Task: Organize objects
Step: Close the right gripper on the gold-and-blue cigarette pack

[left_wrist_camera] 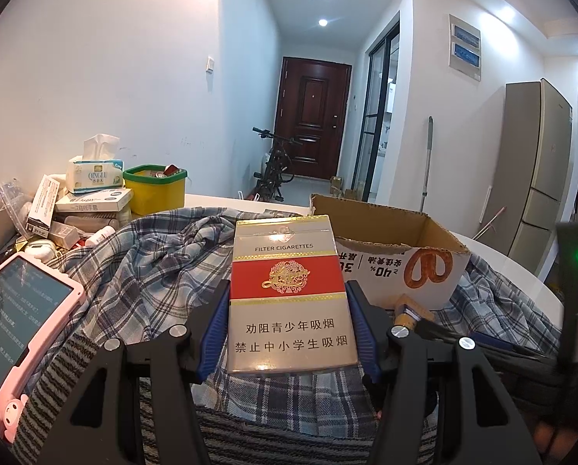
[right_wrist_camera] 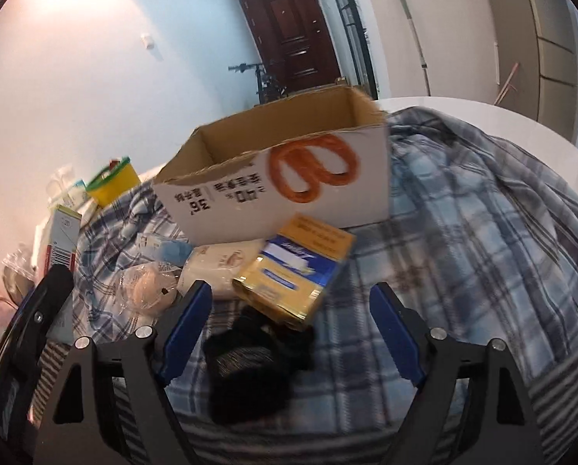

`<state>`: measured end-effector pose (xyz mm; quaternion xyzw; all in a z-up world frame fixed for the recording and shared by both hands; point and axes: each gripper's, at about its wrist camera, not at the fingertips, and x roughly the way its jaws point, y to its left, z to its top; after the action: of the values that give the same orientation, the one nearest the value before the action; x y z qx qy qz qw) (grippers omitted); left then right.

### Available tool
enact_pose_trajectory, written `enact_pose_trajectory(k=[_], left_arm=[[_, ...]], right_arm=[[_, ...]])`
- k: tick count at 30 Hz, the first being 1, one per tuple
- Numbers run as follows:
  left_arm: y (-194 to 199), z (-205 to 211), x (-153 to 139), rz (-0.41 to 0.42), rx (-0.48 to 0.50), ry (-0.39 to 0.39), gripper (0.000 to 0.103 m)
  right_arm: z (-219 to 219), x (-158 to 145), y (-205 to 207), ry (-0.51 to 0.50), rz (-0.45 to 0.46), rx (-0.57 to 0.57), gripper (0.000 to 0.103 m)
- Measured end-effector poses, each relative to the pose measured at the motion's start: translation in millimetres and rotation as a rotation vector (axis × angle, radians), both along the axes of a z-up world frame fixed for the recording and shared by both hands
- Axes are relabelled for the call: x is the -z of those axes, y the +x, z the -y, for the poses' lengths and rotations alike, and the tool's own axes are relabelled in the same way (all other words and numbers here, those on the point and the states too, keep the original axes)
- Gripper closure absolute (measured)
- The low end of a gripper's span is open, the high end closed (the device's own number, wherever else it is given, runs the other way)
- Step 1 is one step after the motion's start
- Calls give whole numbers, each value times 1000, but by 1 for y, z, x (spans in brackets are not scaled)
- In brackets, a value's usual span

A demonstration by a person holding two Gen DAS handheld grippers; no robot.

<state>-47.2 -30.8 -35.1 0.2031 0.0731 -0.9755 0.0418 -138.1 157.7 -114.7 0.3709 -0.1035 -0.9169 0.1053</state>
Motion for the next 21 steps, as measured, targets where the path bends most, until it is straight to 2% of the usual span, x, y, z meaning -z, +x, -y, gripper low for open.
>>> enact_pose_trajectory(k=[8,11,15,21], left_arm=[[-4,0,2,23,0,2,44],[-5,0,2,29,3,4,44],[-5,1,2,29,4,8,44],[-6,1,3,29,3,6,44]], right_arm=[[17,19,-22,24,77,27,20],[10,26,-25,-16,103,20,42],[4,25,-19,-16,92,-3,50],[-10,12,-1,71,48,-52,51]])
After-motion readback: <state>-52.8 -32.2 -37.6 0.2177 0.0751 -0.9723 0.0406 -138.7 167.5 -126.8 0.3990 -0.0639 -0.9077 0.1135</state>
